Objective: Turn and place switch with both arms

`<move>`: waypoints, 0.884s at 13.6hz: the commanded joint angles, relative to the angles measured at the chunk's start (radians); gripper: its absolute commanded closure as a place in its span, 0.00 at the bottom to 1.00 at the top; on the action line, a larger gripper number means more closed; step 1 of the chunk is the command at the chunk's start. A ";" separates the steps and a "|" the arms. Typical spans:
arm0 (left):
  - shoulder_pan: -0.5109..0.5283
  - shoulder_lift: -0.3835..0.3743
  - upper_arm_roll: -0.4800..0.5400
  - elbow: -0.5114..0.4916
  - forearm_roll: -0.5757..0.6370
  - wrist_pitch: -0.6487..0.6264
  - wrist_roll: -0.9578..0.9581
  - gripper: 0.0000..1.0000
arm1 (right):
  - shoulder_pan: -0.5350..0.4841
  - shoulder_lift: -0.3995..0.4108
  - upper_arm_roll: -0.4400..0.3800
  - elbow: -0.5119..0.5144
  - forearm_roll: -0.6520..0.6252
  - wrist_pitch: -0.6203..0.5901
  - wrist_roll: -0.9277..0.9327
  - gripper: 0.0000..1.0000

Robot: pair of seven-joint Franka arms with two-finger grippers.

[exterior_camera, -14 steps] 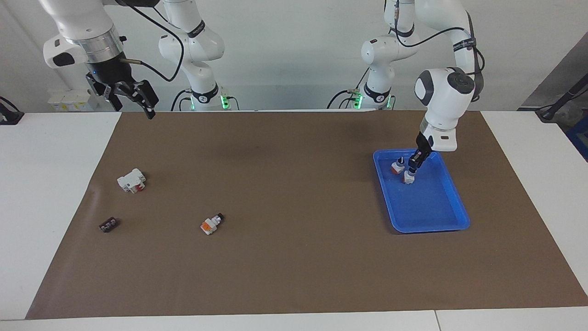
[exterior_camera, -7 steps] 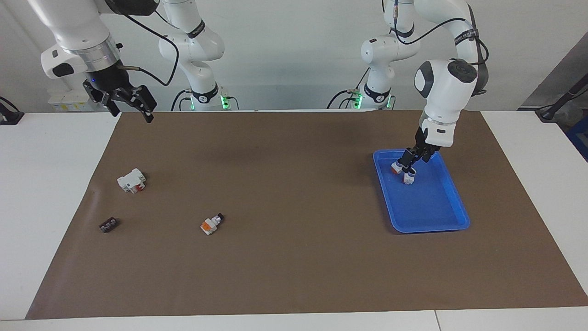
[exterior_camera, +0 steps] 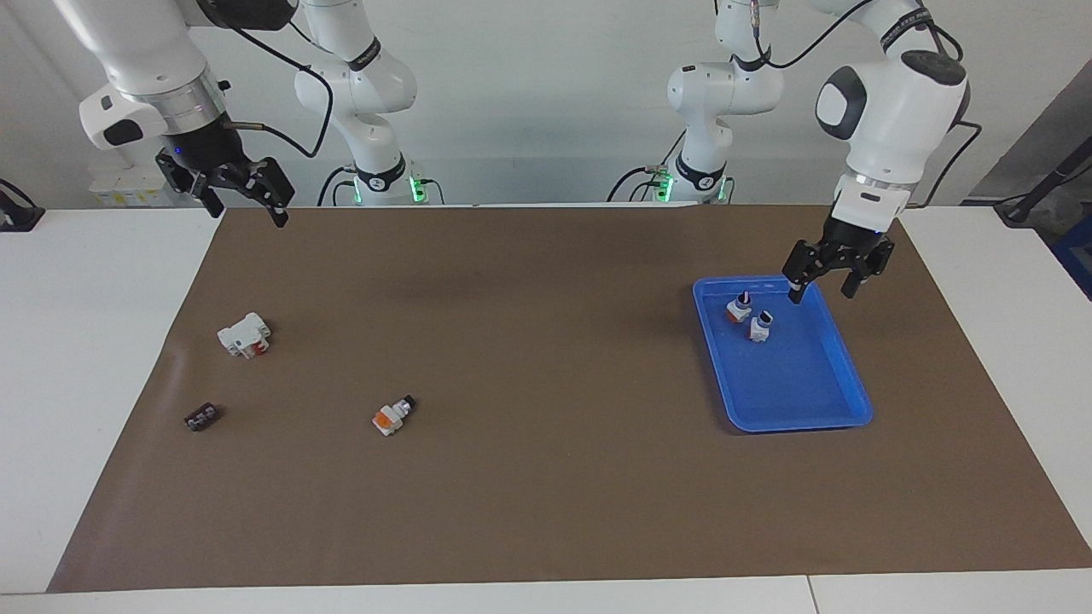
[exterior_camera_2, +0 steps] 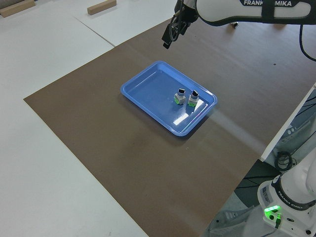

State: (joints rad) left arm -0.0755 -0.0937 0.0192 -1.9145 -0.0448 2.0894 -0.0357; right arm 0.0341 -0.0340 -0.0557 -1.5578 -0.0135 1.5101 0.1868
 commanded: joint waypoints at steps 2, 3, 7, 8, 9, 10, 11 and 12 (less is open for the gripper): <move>-0.010 0.089 0.011 0.274 0.020 -0.230 0.100 0.00 | -0.008 -0.021 0.005 -0.024 0.004 0.002 -0.041 0.00; -0.007 0.101 0.011 0.331 0.023 -0.285 0.102 0.00 | -0.008 -0.021 0.004 -0.024 0.004 0.002 -0.049 0.00; -0.006 0.114 0.005 0.443 0.033 -0.486 0.115 0.00 | -0.006 -0.023 0.005 -0.028 0.001 -0.001 -0.049 0.00; -0.006 0.105 0.001 0.433 0.030 -0.514 0.114 0.00 | -0.006 -0.023 0.004 -0.028 0.001 -0.001 -0.050 0.00; -0.004 0.094 0.001 0.422 0.028 -0.543 0.114 0.00 | -0.006 -0.023 0.005 -0.028 0.001 -0.002 -0.050 0.00; -0.004 0.083 0.001 0.408 0.028 -0.577 0.112 0.00 | -0.006 -0.023 0.004 -0.028 0.001 -0.002 -0.050 0.00; 0.005 0.072 -0.001 0.391 0.028 -0.607 0.112 0.00 | -0.008 -0.023 0.004 -0.028 0.001 -0.001 -0.052 0.00; 0.016 0.060 -0.005 0.378 0.028 -0.621 0.112 0.00 | -0.008 -0.023 0.004 -0.028 0.000 -0.001 -0.052 0.00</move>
State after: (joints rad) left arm -0.0730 -0.0052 0.0179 -1.5112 -0.0342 1.5128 0.0652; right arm 0.0340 -0.0341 -0.0555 -1.5605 -0.0139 1.5097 0.1645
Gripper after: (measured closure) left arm 0.000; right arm 0.000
